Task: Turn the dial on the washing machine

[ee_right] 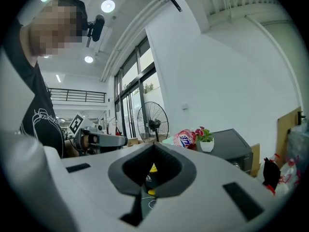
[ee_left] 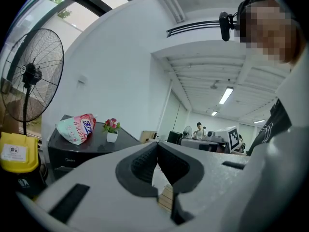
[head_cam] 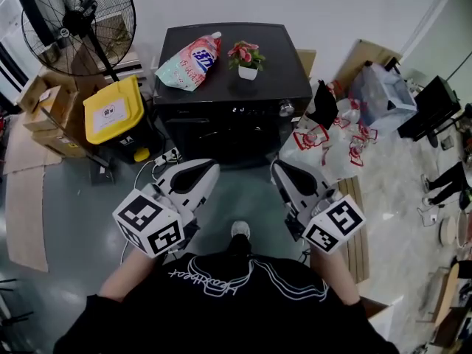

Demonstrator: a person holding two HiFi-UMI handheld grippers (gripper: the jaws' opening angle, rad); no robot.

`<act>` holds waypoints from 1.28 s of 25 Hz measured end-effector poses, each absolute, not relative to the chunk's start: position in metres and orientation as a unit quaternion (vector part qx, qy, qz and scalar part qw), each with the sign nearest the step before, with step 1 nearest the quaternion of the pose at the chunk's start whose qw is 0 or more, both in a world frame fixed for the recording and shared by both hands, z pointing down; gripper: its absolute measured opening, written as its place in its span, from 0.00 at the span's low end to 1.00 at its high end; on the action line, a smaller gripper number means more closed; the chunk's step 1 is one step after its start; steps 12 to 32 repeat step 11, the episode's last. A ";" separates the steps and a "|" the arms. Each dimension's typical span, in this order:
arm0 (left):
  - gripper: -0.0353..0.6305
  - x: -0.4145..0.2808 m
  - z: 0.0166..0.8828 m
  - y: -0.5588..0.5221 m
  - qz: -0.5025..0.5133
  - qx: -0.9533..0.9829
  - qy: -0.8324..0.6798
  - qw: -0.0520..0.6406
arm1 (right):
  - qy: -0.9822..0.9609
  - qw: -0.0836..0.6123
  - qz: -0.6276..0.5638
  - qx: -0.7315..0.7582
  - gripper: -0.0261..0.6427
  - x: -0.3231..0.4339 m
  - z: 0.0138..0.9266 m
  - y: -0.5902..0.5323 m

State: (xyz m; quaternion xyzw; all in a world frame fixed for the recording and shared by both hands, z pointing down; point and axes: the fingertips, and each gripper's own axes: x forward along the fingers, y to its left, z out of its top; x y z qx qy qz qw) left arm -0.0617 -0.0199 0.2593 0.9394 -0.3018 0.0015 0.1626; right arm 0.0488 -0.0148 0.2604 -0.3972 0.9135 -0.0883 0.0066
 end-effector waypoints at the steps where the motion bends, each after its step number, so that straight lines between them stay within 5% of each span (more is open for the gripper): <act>1: 0.06 -0.061 0.260 -0.020 0.001 0.939 -0.301 0.165 | 0.913 0.007 -0.089 -0.398 0.04 0.050 0.261 -0.014; 32: 0.06 -0.053 0.266 -0.020 0.003 0.938 -0.302 0.173 | 0.909 0.011 -0.096 -0.405 0.04 0.060 0.269 -0.013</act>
